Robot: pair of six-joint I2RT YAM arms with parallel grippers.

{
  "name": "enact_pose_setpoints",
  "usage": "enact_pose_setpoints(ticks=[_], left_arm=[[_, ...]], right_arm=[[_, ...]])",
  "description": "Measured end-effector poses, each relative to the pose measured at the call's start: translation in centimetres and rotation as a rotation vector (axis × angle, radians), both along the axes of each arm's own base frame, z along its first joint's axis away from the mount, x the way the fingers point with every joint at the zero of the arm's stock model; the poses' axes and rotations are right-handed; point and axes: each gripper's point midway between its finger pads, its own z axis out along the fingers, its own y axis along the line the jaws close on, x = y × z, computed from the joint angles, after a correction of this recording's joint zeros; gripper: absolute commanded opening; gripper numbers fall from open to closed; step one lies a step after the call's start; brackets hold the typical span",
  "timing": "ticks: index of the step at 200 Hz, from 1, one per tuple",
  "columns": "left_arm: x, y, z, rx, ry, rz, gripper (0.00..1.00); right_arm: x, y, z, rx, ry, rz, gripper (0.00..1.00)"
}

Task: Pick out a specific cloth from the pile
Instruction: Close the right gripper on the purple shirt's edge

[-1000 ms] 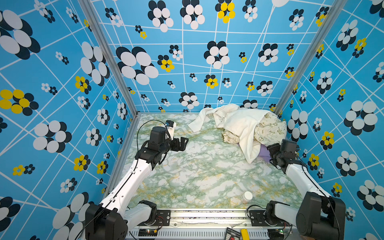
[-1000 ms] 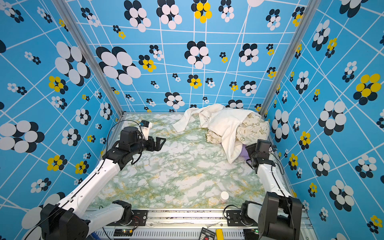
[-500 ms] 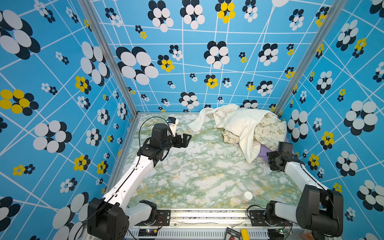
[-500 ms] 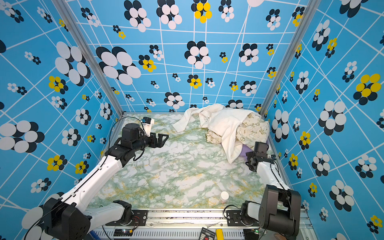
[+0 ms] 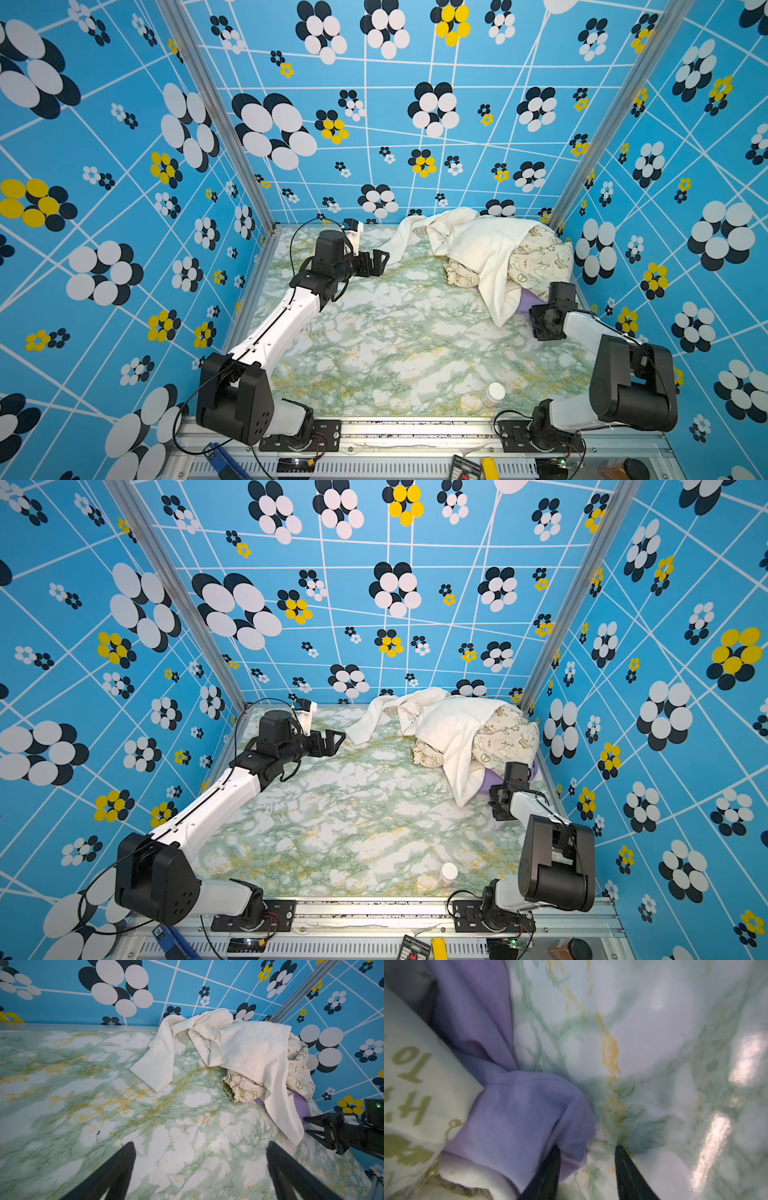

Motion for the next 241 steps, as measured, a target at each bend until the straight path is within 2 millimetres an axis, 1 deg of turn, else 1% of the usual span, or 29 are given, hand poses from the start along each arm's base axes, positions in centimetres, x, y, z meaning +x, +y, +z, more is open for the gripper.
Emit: enact_pose_setpoints(ticks=[17,20,23,44,51,60,64,77,99,118,147,176,207,241], left_arm=[[0.7,-0.4,0.0,-0.002,0.005,-0.009,0.99],[0.7,-0.4,0.0,-0.003,0.004,-0.01,0.99],[0.8,-0.5,0.0,-0.003,0.004,-0.012,0.99],[1.3,-0.5,0.9,-0.011,-0.014,-0.016,0.99],[1.3,-0.5,1.2,-0.014,-0.022,-0.016,0.99],[1.5,-0.5,1.6,-0.018,-0.032,-0.017,0.99],[1.5,-0.5,1.7,-0.02,-0.035,-0.018,0.99],[1.7,-0.6,1.9,-0.023,-0.039,-0.021,0.99],[1.9,-0.7,1.7,-0.023,-0.035,-0.021,1.0],[1.9,-0.7,1.7,-0.027,-0.03,-0.019,1.0],[1.9,-0.8,1.6,-0.025,-0.029,-0.012,1.0],[1.7,-1.2,1.6,-0.019,-0.028,-0.004,1.0],[0.8,-1.7,2.3,-0.018,-0.04,0.009,0.99],[-0.5,-2.6,2.9,-0.01,-0.061,0.009,0.99]], right_arm=[[0.5,-0.2,0.3,-0.001,-0.014,-0.008,0.34],[0.6,-0.2,0.4,-0.002,-0.018,-0.011,0.3],[0.7,-0.2,0.4,-0.004,-0.02,-0.01,0.28],[0.8,-0.4,0.5,-0.011,-0.027,-0.019,0.18],[0.9,-0.5,0.5,-0.014,-0.03,-0.022,0.11],[0.9,-0.6,0.6,-0.017,-0.031,-0.03,0.08],[1.0,-0.6,0.6,-0.022,-0.033,-0.028,0.04],[1.0,-0.8,0.7,-0.028,-0.037,-0.031,0.0],[1.4,-0.9,1.0,-0.037,-0.049,-0.031,0.0],[2.3,-1.1,2.0,-0.052,-0.072,-0.021,0.0],[4.5,-1.4,4.6,-0.091,-0.136,0.005,0.0],[6.3,-1.2,7.5,-0.128,-0.204,0.046,0.0],[7.2,-1.0,10.2,-0.159,-0.268,0.077,0.0],[7.6,-1.0,12.7,-0.189,-0.323,0.1,0.0]])
